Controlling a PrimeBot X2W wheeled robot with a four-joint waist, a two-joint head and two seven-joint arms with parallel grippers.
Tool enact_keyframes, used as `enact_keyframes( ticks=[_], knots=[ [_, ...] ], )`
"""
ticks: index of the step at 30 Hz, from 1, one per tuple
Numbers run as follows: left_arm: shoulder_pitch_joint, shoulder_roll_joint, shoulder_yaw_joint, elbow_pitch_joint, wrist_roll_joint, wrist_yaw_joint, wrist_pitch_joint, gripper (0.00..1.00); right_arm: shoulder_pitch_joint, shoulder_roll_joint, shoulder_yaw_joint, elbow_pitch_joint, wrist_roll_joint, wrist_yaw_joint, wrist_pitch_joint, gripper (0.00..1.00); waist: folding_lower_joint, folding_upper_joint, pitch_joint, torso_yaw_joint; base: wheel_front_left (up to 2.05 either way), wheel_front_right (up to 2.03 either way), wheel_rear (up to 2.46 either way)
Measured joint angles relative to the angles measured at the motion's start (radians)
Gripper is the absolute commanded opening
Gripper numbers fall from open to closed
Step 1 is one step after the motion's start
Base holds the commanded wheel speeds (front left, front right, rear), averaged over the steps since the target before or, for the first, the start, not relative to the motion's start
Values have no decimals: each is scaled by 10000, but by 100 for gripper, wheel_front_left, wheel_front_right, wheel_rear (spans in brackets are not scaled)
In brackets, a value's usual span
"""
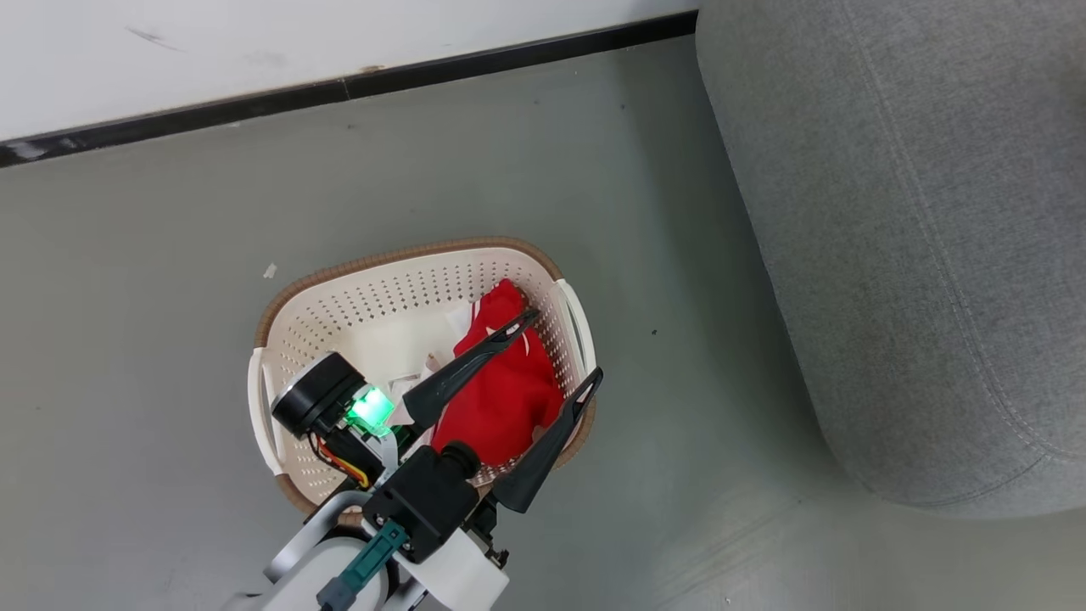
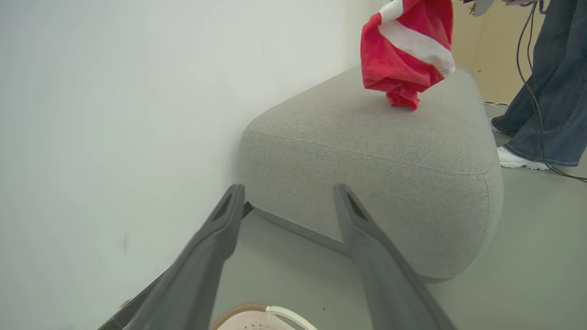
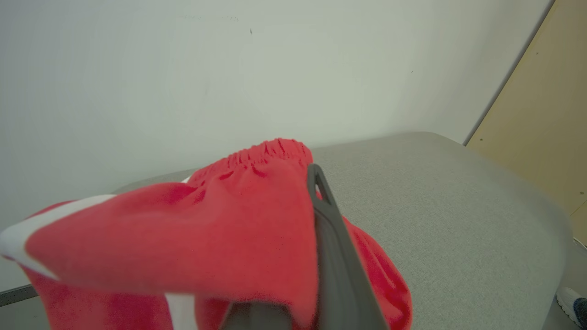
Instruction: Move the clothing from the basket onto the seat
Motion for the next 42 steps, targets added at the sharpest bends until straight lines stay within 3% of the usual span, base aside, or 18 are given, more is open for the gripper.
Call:
enact_keyframes(
  ticks=[12, 22, 24, 26, 27, 28, 29, 42],
  knots=[
    [-357, -59, -125, -19, 75, -107, 33, 100, -87, 1233, -155, 1360, -288, 0, -245, 0, 0, 0, 624, 484, 0, 0, 0],
    [-545, -153, -151, 186, 75, -194, -182, 100, -149, 1312, -435, 2186, -512, 0, -343, 1, 0, 0, 853, 769, 0, 0, 0],
    [-558, -151, -148, 251, 75, -194, -240, 100, -169, 1486, -416, 2236, -449, 0, -428, 15, 0, 0, 860, 758, 0, 0, 0],
    [-607, -151, -146, 328, 75, -196, -259, 100, -166, 1624, -391, 2280, -426, 0, -431, 36, 0, 0, 855, 731, 0, 0, 0],
    [-646, -153, -146, 360, 73, -196, -274, 100, -162, 1647, -366, 2289, -414, 0, -443, 55, 0, 0, 849, 713, 0, 0, 0],
    [-684, -153, -138, 384, 71, -196, -305, 100, -154, 1653, -345, 2289, -368, 0, -516, 88, 0, 0, 840, 693, 0, 0, 0],
    [-705, -157, -136, 401, 67, -197, -337, 100, -149, 1649, -332, 2288, -334, 0, -522, 100, 0, 0, 829, 672, 0, 0, 0],
    [-752, -257, -142, 765, 40, -282, -500, 100, 478, 1645, 441, 1419, -364, 0, -608, 100, 0, 0, 564, 259, 0, 0, 0]
  ],
)
